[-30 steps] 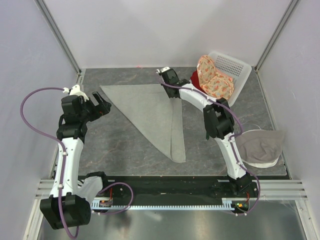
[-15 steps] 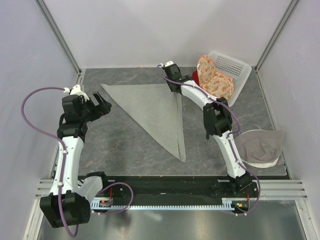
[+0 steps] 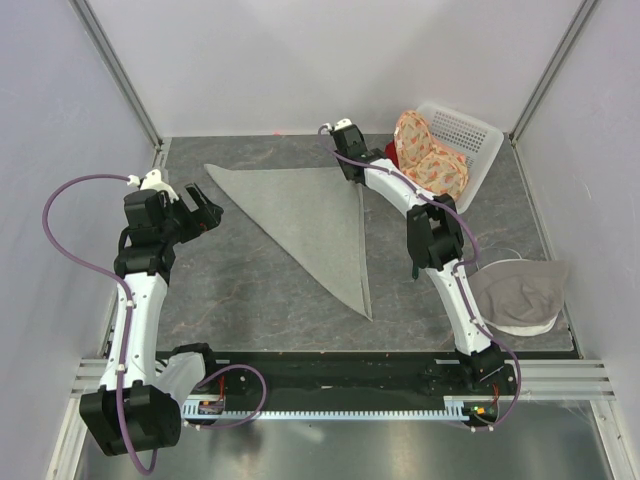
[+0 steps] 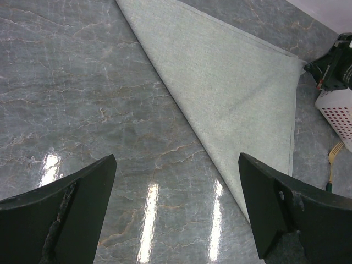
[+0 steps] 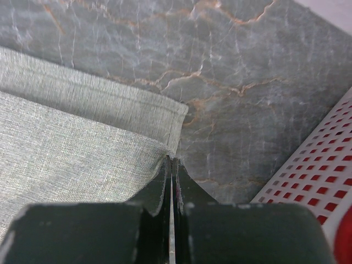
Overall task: Fold the napkin, place the utensils inside, and roll it up
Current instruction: Fold the napkin
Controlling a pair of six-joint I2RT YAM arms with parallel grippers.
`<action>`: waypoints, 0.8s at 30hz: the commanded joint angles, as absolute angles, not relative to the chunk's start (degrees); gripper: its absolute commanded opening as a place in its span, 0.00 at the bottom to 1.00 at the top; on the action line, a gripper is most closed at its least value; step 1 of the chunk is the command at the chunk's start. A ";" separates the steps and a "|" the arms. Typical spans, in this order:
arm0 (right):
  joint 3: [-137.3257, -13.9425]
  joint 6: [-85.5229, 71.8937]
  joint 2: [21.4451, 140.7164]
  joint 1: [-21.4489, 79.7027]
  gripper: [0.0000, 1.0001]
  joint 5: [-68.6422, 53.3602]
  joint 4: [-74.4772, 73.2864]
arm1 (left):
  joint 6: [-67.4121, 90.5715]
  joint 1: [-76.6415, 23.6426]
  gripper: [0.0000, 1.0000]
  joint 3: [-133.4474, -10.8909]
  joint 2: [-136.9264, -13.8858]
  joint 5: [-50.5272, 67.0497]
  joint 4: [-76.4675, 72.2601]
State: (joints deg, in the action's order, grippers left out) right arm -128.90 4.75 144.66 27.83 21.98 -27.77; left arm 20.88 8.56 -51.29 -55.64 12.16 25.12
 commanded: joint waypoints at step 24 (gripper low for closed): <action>-135.88 6.94 149.94 27.07 0.00 26.54 -24.87 | 19.51 8.88 1.00 -51.15 -55.11 12.48 23.03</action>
